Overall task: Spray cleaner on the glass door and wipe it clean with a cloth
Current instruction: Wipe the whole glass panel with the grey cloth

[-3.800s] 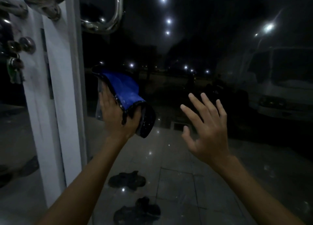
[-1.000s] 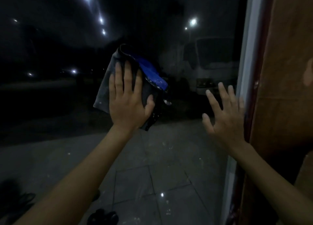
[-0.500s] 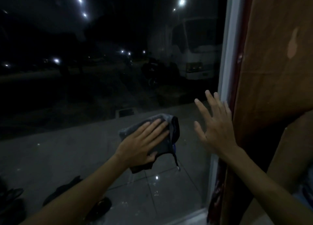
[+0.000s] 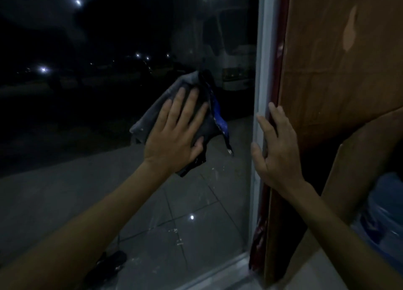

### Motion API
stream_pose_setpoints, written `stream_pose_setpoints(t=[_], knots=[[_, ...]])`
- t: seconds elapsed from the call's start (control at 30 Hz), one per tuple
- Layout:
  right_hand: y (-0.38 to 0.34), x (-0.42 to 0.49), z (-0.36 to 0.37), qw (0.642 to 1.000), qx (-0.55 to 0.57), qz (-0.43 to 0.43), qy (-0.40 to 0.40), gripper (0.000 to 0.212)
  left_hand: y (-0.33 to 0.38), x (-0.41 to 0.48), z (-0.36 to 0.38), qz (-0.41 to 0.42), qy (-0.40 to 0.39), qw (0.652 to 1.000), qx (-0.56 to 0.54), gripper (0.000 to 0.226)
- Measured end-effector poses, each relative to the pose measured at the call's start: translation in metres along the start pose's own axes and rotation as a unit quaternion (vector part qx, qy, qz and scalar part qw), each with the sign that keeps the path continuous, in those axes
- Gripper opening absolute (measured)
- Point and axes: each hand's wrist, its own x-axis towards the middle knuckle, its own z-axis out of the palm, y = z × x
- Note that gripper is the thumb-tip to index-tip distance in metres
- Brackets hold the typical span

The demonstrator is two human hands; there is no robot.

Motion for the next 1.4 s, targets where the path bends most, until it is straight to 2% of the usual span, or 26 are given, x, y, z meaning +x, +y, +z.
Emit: stream_pose_setpoints(t=[0.13,0.23,0.3,0.4,0.47,0.6,0.73,0.83,0.93,1.07,1.2,1.33,1.4], knots=[[-0.007,-0.035,0.018,0.999,0.037,0.004,-0.011,0.055,0.051,-0.040,0.025,0.141,-0.034,0.988,-0.054,0.064],[-0.006,-0.062,0.025,0.999,0.029,0.001,-0.030,0.054,0.095,-0.091,0.044,0.264,-0.089,0.960,-0.039,0.061],[-0.001,-0.076,0.029,0.999,0.020,-0.005,-0.044,0.054,0.109,-0.114,0.053,0.307,-0.119,0.944,-0.029,0.067],[0.007,-0.083,0.030,0.998,0.001,-0.014,-0.055,0.053,0.107,-0.117,0.057,0.300,-0.112,0.947,-0.041,0.076],[0.009,-0.081,0.027,0.998,-0.002,-0.009,-0.054,0.053,0.100,-0.107,0.054,0.290,-0.085,0.952,-0.056,0.068],[0.006,-0.068,0.016,0.999,0.004,0.005,-0.035,0.055,0.070,-0.050,0.040,0.201,-0.019,0.972,-0.117,0.061],[-0.002,-0.062,0.010,1.000,0.019,0.018,0.002,0.053,0.046,-0.004,0.025,0.112,0.000,0.991,-0.078,0.062],[-0.008,-0.062,0.012,0.999,0.027,0.036,0.022,0.052,0.054,-0.006,0.024,0.085,0.011,0.995,-0.050,0.062],[-0.014,-0.075,0.018,0.998,0.026,0.059,0.028,0.052,0.067,-0.024,0.031,0.102,0.015,0.994,-0.039,0.062],[-0.025,-0.113,0.029,0.996,0.027,0.085,0.017,0.055,0.092,-0.086,0.048,0.207,-0.013,0.977,-0.044,0.064],[-0.034,-0.146,0.034,0.996,0.017,0.085,-0.017,0.055,0.114,-0.154,0.061,0.300,-0.079,0.950,-0.016,0.061],[-0.040,-0.156,0.022,0.995,-0.005,0.087,-0.049,0.056,0.105,-0.151,0.055,0.304,-0.118,0.944,-0.061,0.061],[-0.041,-0.152,0.007,0.994,-0.013,0.088,-0.060,0.057,0.095,-0.128,0.049,0.295,-0.090,0.948,-0.074,0.060]])
